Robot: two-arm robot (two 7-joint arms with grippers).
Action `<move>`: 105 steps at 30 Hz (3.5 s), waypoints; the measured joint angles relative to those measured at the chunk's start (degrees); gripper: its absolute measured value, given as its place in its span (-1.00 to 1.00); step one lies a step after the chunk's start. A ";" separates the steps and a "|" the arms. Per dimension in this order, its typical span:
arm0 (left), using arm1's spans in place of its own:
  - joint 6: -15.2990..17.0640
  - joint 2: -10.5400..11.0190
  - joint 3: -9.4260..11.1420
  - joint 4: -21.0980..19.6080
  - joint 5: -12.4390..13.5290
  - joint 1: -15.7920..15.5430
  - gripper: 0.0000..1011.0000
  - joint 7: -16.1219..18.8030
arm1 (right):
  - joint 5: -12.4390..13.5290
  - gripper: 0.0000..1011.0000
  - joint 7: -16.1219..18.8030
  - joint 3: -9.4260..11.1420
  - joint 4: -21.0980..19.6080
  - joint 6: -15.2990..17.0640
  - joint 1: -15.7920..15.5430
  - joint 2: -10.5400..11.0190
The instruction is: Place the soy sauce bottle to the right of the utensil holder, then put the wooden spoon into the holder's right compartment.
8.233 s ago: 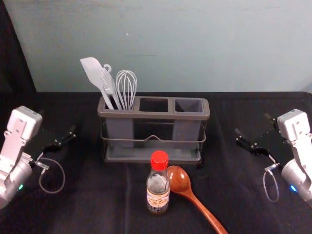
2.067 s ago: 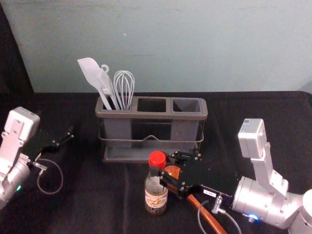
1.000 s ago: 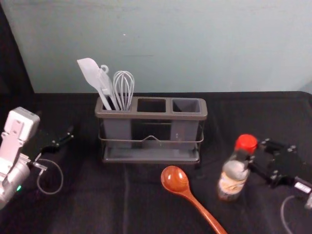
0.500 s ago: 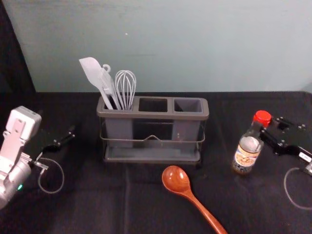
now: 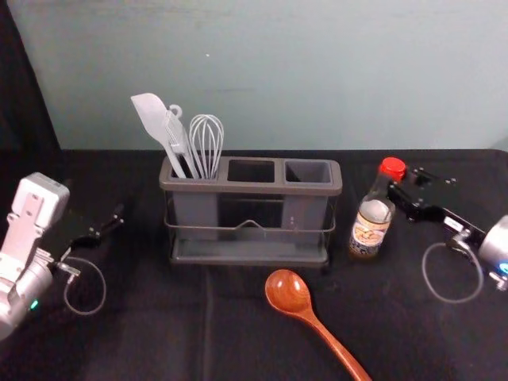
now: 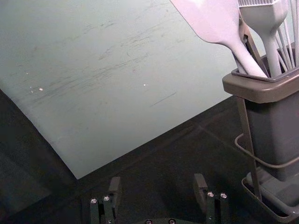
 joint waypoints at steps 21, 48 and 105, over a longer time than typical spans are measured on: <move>0.00 0.00 0.00 0.00 0.00 0.00 1.00 0.00 | -4.11 -0.25 -0.90 -2.98 4.76 0.22 4.80 -3.97; 0.00 0.00 0.00 0.00 0.00 0.00 1.00 0.00 | -4.57 0.69 -1.26 -3.00 4.78 0.18 4.85 -4.05; 0.00 0.00 0.00 0.00 0.00 0.00 1.00 0.01 | -14.28 0.98 -19.42 -11.99 -17.08 45.00 -0.97 -7.14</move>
